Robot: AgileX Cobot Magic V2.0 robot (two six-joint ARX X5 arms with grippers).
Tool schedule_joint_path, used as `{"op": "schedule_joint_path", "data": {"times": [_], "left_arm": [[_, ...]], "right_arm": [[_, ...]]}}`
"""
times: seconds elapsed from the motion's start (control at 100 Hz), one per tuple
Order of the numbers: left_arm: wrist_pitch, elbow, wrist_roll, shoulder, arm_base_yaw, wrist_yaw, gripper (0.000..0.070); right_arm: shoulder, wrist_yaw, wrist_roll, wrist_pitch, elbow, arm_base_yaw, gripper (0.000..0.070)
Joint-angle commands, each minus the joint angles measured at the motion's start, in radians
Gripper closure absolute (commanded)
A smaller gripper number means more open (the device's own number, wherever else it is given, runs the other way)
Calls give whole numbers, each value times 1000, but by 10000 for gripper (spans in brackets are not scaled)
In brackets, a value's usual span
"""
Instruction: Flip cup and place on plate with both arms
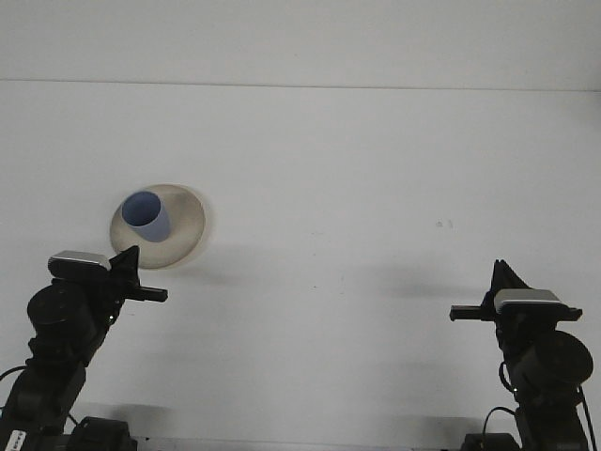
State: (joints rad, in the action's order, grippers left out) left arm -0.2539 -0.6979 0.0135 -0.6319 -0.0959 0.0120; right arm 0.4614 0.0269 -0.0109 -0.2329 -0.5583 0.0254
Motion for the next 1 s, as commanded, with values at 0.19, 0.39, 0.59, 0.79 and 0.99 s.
{"op": "schedule_joint_path", "data": {"times": [0.19, 0.39, 0.59, 0.79, 0.99], "left_arm": [[14, -12, 0, 0, -1, 3, 688], [17, -12, 0, 7, -1, 3, 688], [18, -12, 0, 23, -1, 3, 688], [17, -12, 0, 48, -1, 3, 688], [17, -12, 0, 81, -1, 3, 688]], "right_arm": [[2, 0, 3, 13, -10, 2, 694], [2, 0, 3, 13, -10, 2, 694], [2, 0, 3, 13, -10, 2, 694], [2, 0, 3, 13, -10, 2, 694], [2, 0, 3, 13, -10, 2, 694]]}}
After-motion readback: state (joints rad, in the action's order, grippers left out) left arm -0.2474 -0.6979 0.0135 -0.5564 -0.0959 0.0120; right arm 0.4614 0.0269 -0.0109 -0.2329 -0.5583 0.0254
